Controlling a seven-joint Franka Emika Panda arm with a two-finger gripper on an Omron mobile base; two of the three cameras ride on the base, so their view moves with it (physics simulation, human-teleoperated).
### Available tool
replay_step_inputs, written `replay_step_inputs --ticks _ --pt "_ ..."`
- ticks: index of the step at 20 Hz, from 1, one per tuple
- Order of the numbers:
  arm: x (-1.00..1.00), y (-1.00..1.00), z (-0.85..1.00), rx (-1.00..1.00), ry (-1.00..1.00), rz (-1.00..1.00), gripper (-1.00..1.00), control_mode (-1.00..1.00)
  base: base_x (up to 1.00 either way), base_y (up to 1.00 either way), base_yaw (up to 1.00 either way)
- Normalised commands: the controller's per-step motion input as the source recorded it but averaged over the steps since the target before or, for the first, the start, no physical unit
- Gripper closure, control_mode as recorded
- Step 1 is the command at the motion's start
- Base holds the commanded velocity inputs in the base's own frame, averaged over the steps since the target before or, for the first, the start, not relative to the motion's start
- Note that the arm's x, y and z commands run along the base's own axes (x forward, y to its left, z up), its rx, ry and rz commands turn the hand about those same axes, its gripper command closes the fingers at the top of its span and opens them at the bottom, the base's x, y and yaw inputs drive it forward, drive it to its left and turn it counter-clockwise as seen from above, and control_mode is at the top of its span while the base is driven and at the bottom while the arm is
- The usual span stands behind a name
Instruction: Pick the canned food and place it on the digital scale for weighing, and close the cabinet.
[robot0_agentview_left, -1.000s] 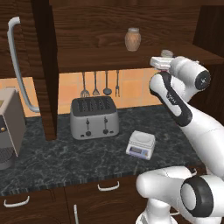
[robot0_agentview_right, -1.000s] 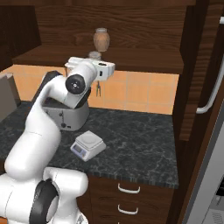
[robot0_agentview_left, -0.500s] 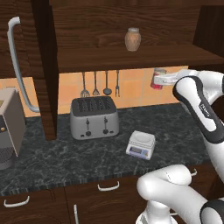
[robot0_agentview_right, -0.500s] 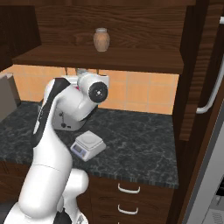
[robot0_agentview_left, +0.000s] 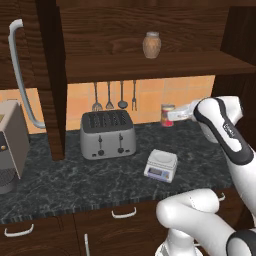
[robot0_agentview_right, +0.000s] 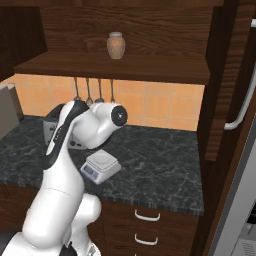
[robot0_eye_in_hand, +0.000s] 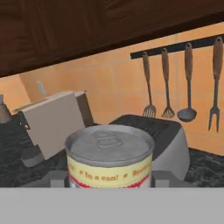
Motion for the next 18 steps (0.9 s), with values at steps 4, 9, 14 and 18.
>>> replay_step_inputs --ticks 4,9,14,18 --pt "0.0 0.0 -0.67 -0.12 -0.08 0.21 1.0 -1.0 0.0 0.0 0.0" --pt "0.0 -0.02 -0.56 -0.09 -0.04 0.2 1.0 -1.0 0.0 0.0 0.0" --pt "0.0 -0.21 -0.44 0.01 -0.19 0.18 1.0 -1.0 0.0 0.0 0.0" --pt "0.0 -0.13 -0.44 0.04 -0.08 0.06 1.0 -1.0 0.0 0.0 0.0"
